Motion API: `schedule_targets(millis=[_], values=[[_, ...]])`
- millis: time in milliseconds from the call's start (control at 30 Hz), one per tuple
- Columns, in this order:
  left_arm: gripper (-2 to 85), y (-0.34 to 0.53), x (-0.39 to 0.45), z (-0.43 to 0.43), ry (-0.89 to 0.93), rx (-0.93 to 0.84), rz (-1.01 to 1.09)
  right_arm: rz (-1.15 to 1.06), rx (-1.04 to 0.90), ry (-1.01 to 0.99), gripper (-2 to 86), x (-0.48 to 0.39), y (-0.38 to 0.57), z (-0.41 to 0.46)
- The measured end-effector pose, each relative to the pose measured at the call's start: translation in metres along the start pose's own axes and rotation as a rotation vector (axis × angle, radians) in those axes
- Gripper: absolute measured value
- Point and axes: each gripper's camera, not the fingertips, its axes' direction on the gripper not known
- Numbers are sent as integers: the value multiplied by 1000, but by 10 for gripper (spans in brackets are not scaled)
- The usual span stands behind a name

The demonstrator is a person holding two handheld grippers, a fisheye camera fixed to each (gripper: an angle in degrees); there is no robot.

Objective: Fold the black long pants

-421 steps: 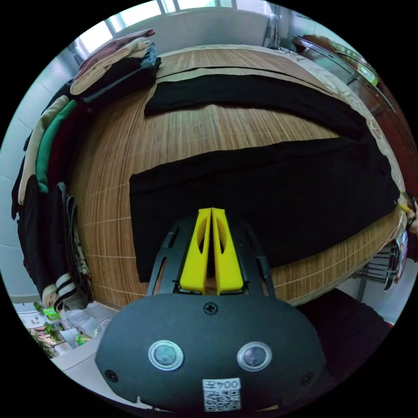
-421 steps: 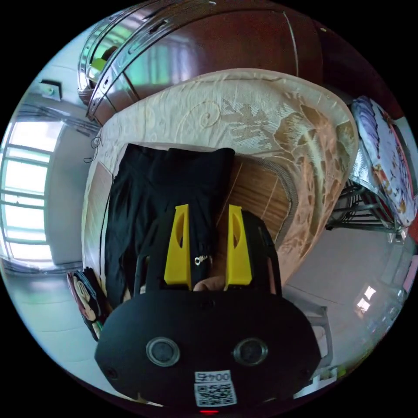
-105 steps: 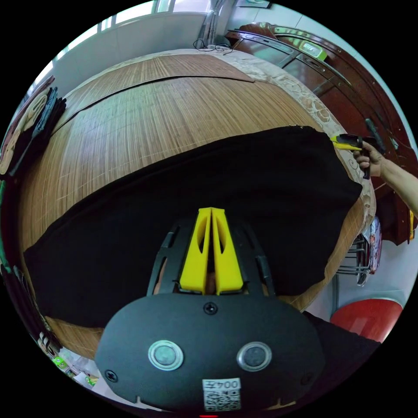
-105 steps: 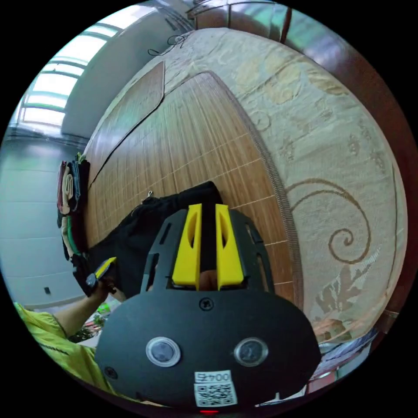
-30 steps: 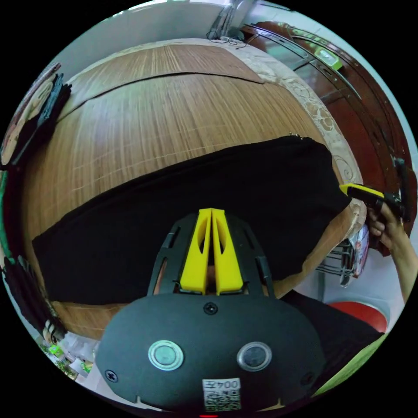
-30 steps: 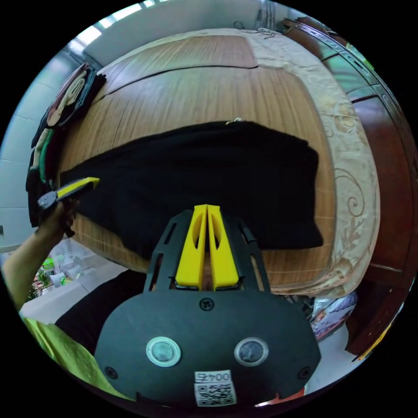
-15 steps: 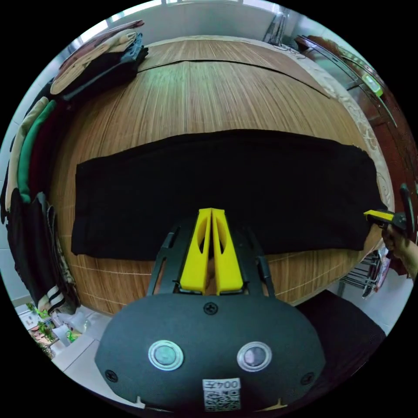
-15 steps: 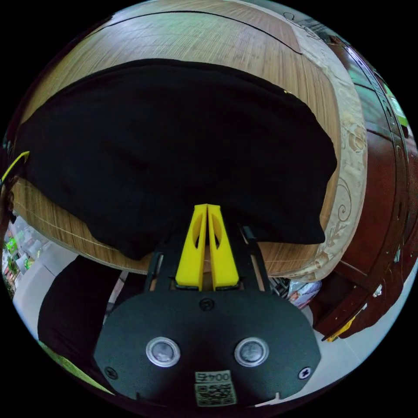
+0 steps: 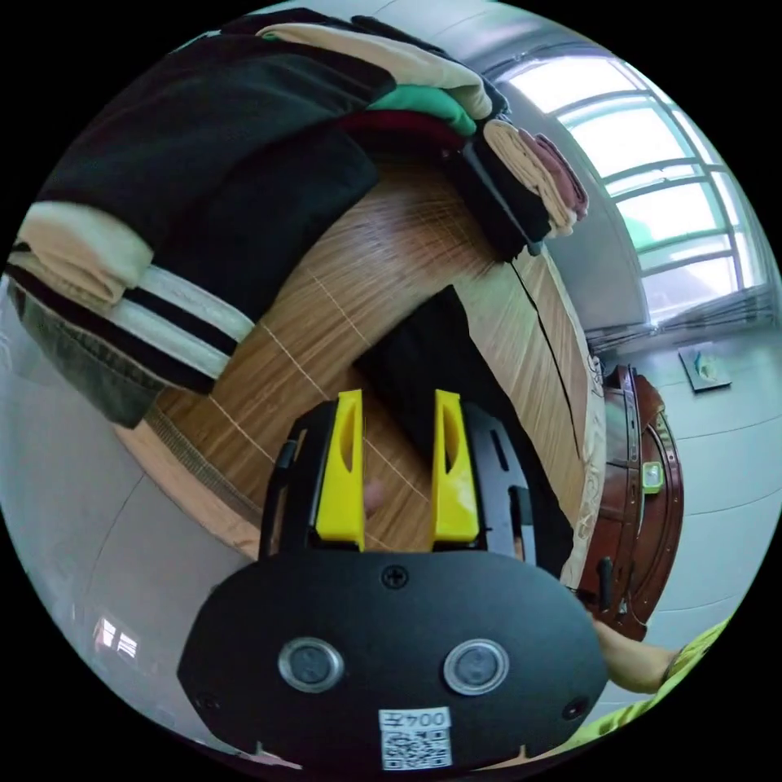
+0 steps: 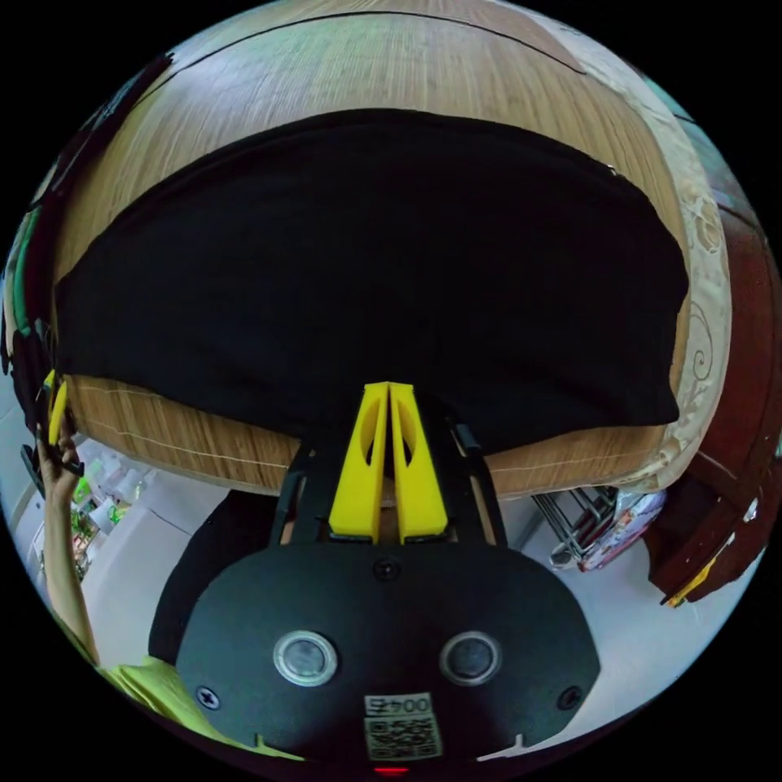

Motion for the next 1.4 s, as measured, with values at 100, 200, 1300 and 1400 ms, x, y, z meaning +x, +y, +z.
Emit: schedule_targets(millis=[100, 200, 1300, 1400], values=[[79, -25, 13, -14, 6, -32, 15, -74, -39, 70, -6, -30, -9, -8], [59, -49, 39, -26, -108, -119, 109, -119, -59, 122, -7, -56, -15, -15], [110, -31, 80, -92, 197, -9, -19, -151, -116, 38, -6, -92, -16, -97], [106, -21, 77, -80, 212, 7, -16, -159, -115, 40, -6, -85, -11, -103]])
